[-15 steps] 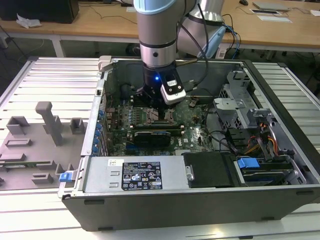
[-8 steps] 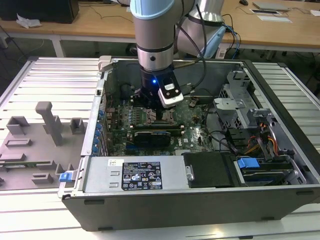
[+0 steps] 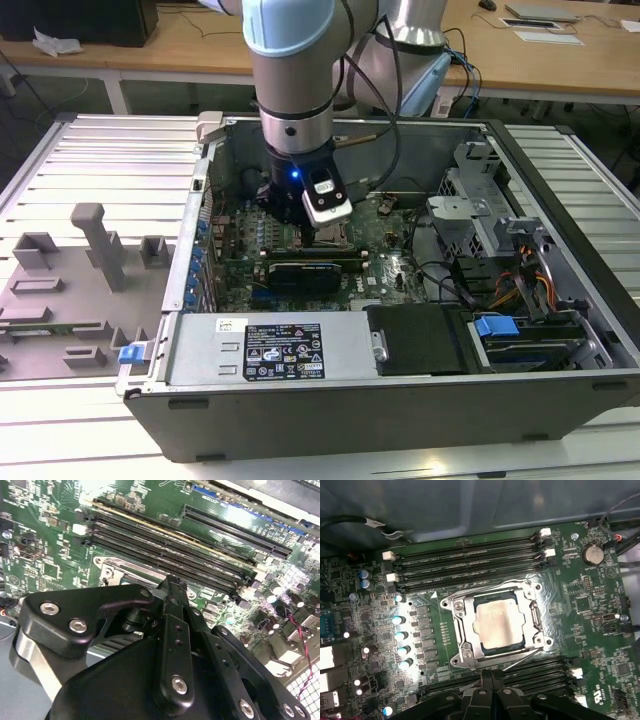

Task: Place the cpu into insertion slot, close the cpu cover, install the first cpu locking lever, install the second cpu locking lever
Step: 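Install the second cpu locking lever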

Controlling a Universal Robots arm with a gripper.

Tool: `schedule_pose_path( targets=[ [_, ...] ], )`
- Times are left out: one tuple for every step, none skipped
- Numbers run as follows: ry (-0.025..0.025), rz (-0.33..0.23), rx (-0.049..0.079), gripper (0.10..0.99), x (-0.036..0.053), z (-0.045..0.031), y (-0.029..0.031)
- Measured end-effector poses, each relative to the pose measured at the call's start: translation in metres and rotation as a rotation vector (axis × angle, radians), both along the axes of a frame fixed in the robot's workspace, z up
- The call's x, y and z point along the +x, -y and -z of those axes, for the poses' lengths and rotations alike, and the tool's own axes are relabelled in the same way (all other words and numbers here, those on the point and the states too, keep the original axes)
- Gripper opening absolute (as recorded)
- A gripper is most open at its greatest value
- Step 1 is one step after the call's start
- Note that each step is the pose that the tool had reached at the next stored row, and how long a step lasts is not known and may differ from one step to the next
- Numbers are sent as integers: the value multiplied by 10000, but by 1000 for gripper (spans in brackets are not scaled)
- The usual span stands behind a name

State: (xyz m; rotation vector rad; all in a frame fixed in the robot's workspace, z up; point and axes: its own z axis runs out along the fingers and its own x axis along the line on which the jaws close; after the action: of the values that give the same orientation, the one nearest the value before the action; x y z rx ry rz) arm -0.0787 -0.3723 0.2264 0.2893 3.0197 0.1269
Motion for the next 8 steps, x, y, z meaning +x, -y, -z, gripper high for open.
schedule_pose_path(
  targets=[
    [0, -1, 32, 106, -1, 7, 7],
    [2, 0, 43, 106, -2, 13, 11],
    [2, 2, 43, 106, -2, 17, 12],
    [0, 2, 43, 106, -3, 21, 13],
    [0, 1, 48, 106, -3, 27, 14],
    [1, 0, 56, 106, -3, 37, 16],
    [0, 0, 67, 106, -4, 48, 18],
    [1, 0, 83, 106, -5, 63, 21]
  ],
)
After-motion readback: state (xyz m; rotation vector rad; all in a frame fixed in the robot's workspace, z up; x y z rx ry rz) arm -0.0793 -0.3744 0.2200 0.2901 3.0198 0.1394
